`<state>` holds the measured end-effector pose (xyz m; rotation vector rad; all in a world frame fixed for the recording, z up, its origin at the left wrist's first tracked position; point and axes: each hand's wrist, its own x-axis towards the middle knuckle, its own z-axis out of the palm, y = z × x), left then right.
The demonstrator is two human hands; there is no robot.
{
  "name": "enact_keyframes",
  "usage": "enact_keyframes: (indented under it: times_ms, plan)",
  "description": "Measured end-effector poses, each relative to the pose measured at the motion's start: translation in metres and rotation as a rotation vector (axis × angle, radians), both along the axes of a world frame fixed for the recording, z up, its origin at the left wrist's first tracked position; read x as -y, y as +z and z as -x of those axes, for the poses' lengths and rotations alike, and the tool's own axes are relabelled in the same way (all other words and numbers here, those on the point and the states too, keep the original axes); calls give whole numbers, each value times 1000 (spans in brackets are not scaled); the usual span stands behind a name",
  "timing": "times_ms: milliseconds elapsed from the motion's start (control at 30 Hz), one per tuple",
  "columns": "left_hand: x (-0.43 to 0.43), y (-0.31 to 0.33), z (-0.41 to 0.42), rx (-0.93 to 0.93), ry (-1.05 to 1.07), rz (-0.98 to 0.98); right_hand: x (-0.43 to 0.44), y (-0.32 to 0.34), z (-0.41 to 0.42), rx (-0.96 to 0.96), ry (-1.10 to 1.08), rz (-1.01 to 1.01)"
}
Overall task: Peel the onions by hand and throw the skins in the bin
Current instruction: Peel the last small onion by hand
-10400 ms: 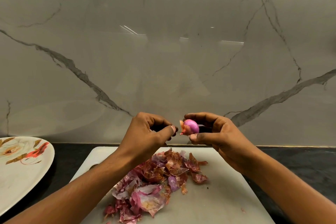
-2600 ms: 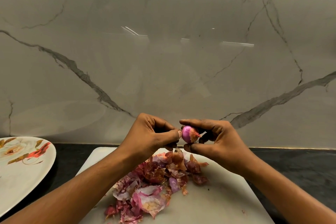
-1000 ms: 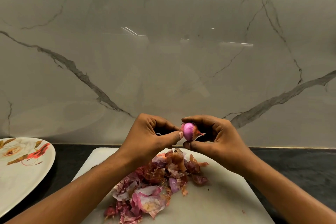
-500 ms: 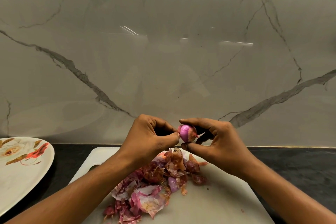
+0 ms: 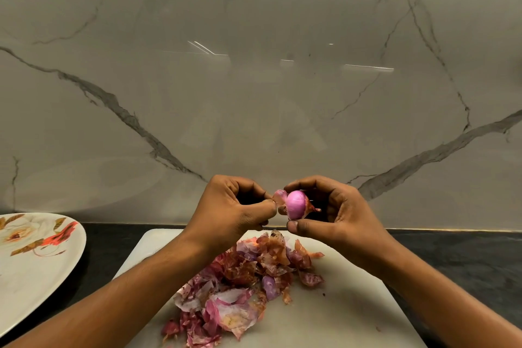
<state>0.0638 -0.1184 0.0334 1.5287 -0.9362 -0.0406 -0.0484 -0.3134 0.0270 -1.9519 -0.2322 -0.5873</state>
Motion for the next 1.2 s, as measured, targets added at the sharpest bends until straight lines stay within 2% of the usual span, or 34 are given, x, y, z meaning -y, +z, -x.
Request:
enact_keyframes:
  times_ms: [267,433,667,1200]
  plan:
    - [-1,1,-1,-59,-31,-2,-3,3,2,-52,6,-48]
    - [-4,5,-3,-123,-142,44,-4,6,4,-45,-1,-63]
    - [-1,1,1,6,-139,23,-6,6,5,-27,-15,19]
    - [-3,1,-3,3,-153,66,-8,8,6,-5,-9,37]
